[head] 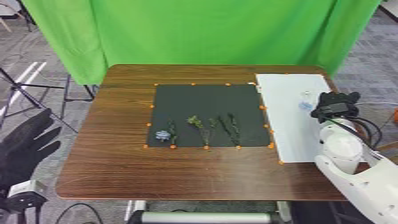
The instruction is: Arrange flowers
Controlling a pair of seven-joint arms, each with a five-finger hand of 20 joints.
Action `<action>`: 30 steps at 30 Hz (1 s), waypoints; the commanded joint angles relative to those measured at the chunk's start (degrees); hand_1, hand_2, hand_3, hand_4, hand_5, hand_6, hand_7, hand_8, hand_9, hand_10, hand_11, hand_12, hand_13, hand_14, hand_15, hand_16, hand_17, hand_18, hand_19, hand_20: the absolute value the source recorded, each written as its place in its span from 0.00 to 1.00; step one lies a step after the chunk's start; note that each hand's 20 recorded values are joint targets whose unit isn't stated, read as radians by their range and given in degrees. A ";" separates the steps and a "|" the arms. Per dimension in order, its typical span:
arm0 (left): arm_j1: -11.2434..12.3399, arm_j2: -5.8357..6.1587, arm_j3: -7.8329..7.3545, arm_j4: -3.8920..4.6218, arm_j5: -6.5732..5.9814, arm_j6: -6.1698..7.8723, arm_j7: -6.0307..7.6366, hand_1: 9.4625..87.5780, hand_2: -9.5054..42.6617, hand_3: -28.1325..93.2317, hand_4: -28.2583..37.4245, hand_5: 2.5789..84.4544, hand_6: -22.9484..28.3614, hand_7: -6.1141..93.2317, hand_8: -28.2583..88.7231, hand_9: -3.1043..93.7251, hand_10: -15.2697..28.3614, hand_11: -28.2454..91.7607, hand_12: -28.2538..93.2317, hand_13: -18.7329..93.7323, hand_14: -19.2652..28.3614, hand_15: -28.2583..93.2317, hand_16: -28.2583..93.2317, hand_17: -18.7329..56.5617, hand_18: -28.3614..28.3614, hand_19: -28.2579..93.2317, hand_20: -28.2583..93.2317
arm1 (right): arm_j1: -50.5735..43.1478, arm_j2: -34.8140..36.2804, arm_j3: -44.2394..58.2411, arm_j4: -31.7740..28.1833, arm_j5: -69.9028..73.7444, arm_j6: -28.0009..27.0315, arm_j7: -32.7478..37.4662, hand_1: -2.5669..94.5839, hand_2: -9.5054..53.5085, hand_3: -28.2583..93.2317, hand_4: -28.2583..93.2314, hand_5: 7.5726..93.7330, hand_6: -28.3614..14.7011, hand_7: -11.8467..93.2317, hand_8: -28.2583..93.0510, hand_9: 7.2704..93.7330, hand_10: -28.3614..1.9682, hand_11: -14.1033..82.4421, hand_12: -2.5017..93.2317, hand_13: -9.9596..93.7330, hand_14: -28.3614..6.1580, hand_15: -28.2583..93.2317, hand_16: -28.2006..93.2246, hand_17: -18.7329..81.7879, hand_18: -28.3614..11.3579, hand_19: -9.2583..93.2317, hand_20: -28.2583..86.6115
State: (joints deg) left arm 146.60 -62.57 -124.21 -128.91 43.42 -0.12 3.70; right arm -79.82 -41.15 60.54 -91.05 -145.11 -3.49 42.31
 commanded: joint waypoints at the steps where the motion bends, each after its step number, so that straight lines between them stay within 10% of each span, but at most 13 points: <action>1: 0.98 -0.46 0.16 -0.44 0.11 0.52 0.24 0.19 0.15 0.81 0.03 0.23 0.45 0.24 0.16 0.21 0.55 0.31 0.40 0.28 0.65 0.36 0.30 0.08 0.81 0.52 0.31 | 0.46 0.54 0.06 1.90 1.36 -4.05 -0.49 0.36 0.00 0.98 0.00 0.45 0.60 0.45 0.10 0.46 0.54 0.56 0.33 0.48 0.51 0.80 0.41 0.30 0.20 0.81 0.73; 10: 0.96 -0.56 0.26 -0.50 0.14 0.69 0.49 0.18 0.15 0.81 0.03 0.23 0.45 0.24 0.16 0.21 0.55 0.31 0.40 0.28 0.65 0.36 0.30 0.08 0.81 0.52 0.31 | 0.73 0.26 -1.21 4.10 0.72 1.84 -1.40 0.37 0.00 0.97 0.00 0.47 0.62 0.46 0.10 0.54 0.60 0.56 0.32 0.57 0.59 0.78 0.41 0.32 0.21 0.81 0.73; 17: 1.14 -0.66 -0.07 -0.67 0.12 0.76 0.45 0.18 0.15 0.81 0.03 0.23 0.45 0.24 0.16 0.21 0.55 0.31 0.40 0.28 0.65 0.36 0.30 0.08 0.81 0.52 0.31 | 0.33 0.33 -1.82 3.10 -1.13 10.61 -3.03 0.51 0.00 0.90 0.00 0.72 0.74 0.57 0.23 0.88 0.77 0.38 0.58 0.78 0.69 0.76 0.53 0.41 0.20 0.85 0.74; 30: 0.96 -0.43 -1.13 -0.68 0.14 0.31 -0.65 0.18 0.15 0.81 0.03 0.23 0.45 0.24 0.16 0.21 0.55 0.31 0.40 0.28 0.65 0.36 0.30 0.08 0.81 0.52 0.31 | 9.81 -7.73 -10.09 -5.66 -1.07 16.19 -9.90 0.51 0.00 0.93 0.01 0.76 0.74 0.57 0.21 0.91 0.76 0.39 0.59 0.80 0.68 0.78 0.54 0.43 0.19 0.86 0.75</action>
State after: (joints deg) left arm 147.08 -62.75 -124.83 -129.30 43.42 0.07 3.95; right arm -77.79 -41.55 56.78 -91.79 -145.17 9.48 37.72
